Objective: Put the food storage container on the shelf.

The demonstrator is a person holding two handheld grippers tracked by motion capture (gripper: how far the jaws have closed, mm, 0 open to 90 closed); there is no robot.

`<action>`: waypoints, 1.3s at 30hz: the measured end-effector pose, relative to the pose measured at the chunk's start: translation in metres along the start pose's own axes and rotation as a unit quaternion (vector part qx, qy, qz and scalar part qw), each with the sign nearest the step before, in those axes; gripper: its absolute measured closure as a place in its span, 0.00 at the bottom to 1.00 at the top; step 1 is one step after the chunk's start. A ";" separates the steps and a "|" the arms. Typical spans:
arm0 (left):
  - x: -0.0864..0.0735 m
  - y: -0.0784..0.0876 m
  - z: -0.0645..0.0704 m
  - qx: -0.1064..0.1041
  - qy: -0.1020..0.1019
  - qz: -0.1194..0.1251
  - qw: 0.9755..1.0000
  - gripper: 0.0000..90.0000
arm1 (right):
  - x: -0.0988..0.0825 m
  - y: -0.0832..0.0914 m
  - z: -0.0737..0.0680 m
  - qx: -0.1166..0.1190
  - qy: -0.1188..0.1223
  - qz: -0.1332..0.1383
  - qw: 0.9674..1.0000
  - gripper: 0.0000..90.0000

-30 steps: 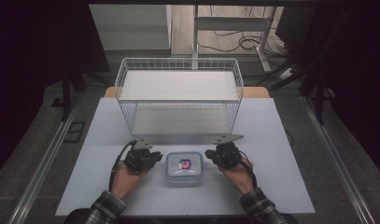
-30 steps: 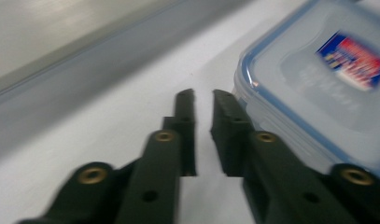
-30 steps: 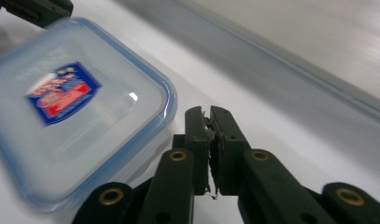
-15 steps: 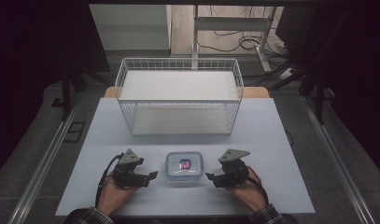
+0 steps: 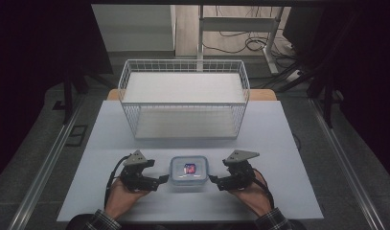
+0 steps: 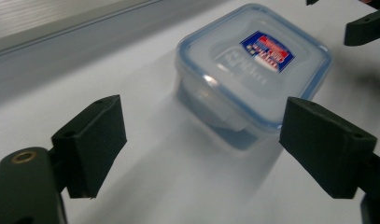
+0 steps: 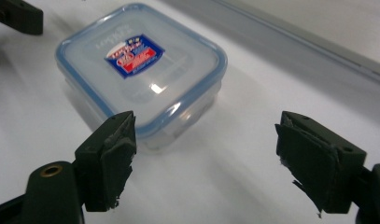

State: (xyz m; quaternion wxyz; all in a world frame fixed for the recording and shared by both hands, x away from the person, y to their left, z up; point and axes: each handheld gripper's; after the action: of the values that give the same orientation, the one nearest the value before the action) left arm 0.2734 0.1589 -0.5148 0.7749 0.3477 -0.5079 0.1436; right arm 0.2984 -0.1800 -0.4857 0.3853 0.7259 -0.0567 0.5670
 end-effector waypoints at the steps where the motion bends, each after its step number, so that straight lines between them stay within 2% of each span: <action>1: 0.001 -0.003 0.001 -0.001 -0.003 0.000 1.000 0.17 | 0.000 -0.001 0.001 0.002 -0.003 0.004 1.000 0.23; 7: 0.009 -0.016 0.004 -0.010 -0.014 -0.002 1.000 0.16 | 0.004 -0.009 0.002 0.018 -0.026 0.017 0.999 0.25; 12: 0.014 -0.026 0.001 -0.016 -0.005 -0.002 1.000 0.14 | 0.005 -0.019 0.003 0.029 -0.039 0.016 0.999 0.23; 18: 0.011 -0.038 -0.001 -0.018 0.003 -0.018 1.000 0.09 | 0.005 -0.031 0.005 0.046 -0.059 0.008 0.997 0.19; 19: 0.008 -0.041 -0.002 -0.030 0.013 -0.021 0.999 0.08 | 0.004 -0.036 0.005 0.053 -0.063 0.002 0.997 0.17; 20: 0.008 -0.041 -0.002 -0.030 0.013 -0.021 0.999 0.08 | 0.003 -0.038 0.005 0.055 -0.063 -0.005 0.996 0.16; 22: 0.005 -0.044 -0.002 -0.053 0.028 -0.024 0.998 0.08 | 0.001 -0.041 0.004 0.061 -0.071 -0.010 0.996 0.15; 23: 0.004 -0.045 -0.002 -0.065 0.034 -0.025 0.997 0.09 | 0.000 -0.043 0.005 0.067 -0.078 -0.011 0.995 0.15; 24: 0.004 -0.045 -0.002 -0.065 0.034 -0.025 0.997 0.12 | 0.000 -0.043 0.005 0.067 -0.078 -0.011 0.995 0.15; 25: 0.003 -0.046 -0.001 -0.076 0.046 -0.027 0.996 0.14 | -0.001 -0.044 0.005 0.077 -0.087 -0.016 0.993 0.16; 26: 0.003 -0.046 0.000 -0.079 0.048 -0.030 0.995 0.14 | -0.001 -0.044 0.005 0.084 -0.093 -0.019 0.992 0.17; 28: 0.002 -0.044 0.002 -0.083 0.045 -0.037 0.995 0.15 | -0.003 -0.045 0.004 0.102 -0.099 -0.027 0.990 0.20; 29: 0.001 -0.043 0.004 -0.083 0.042 -0.039 0.995 0.15 | -0.003 -0.045 0.003 0.108 -0.099 -0.031 0.989 0.18; 31: 0.000 -0.039 0.007 -0.080 0.034 -0.042 0.995 0.17 | -0.004 -0.043 -0.001 0.106 -0.093 -0.038 0.989 0.18; 34: -0.001 -0.035 0.008 -0.083 0.034 -0.043 0.995 0.26 | -0.004 -0.040 -0.004 0.101 -0.085 -0.041 0.990 0.21; 37: -0.005 -0.027 0.005 -0.093 0.052 -0.037 0.994 0.37 | -0.007 -0.030 -0.001 0.109 -0.099 -0.042 0.988 0.34; 39: -0.006 -0.024 0.003 -0.099 0.060 -0.033 0.993 0.44 | -0.009 -0.025 0.001 0.115 -0.100 -0.037 0.988 0.43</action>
State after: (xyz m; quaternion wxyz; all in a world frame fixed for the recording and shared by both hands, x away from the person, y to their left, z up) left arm 0.2823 0.1403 -0.5284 0.8390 0.2763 -0.4605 0.0872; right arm 0.3090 -0.1664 -0.5055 0.3122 0.8200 -0.0029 0.4798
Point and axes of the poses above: each handheld gripper's, and its own axes: y roughly backward along the jaws, x roughly out of its top, z roughly to its right, and after that the axes turned 12 degrees about z, right-handed
